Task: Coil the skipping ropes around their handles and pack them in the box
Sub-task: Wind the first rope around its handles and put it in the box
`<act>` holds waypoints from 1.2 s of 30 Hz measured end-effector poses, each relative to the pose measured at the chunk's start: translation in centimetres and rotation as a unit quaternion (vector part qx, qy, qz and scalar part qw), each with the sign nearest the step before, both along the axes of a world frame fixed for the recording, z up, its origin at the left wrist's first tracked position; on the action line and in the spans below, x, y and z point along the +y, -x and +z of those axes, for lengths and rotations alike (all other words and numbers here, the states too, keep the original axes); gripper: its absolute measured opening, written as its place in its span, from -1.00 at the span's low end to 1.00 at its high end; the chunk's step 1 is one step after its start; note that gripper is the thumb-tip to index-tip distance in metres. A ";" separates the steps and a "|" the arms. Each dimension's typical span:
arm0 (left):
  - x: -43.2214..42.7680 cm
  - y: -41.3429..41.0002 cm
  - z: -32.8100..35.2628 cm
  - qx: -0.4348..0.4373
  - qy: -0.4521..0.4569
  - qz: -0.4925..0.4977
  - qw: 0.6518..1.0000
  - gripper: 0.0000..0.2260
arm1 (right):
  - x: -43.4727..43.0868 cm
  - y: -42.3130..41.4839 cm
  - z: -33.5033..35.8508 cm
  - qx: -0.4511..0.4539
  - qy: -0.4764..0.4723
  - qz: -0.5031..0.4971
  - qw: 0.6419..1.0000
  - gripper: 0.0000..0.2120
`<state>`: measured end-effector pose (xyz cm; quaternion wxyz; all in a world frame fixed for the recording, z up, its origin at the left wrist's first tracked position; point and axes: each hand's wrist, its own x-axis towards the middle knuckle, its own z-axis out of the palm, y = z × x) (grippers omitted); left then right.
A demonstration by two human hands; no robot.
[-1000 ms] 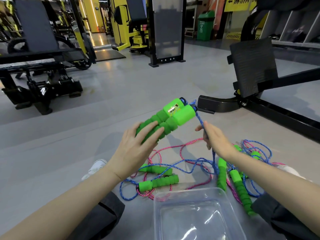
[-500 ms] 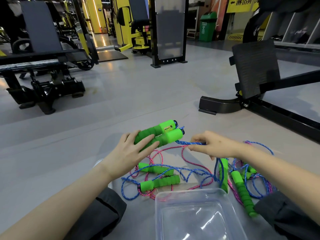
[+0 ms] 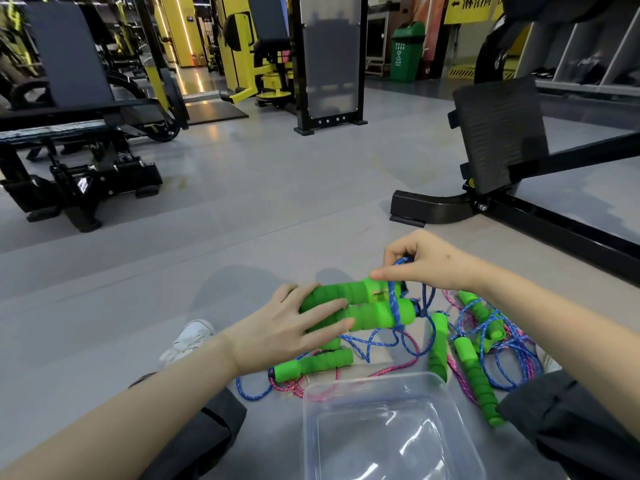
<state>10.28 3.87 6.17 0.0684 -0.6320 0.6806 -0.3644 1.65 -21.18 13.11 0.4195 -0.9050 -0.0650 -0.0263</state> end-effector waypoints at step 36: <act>0.1 -1.9 -0.8 0.021 0.087 0.121 0.989 -0.34 | 0.6 1.9 -1.3 0.234 -0.031 0.018 0.972 -0.83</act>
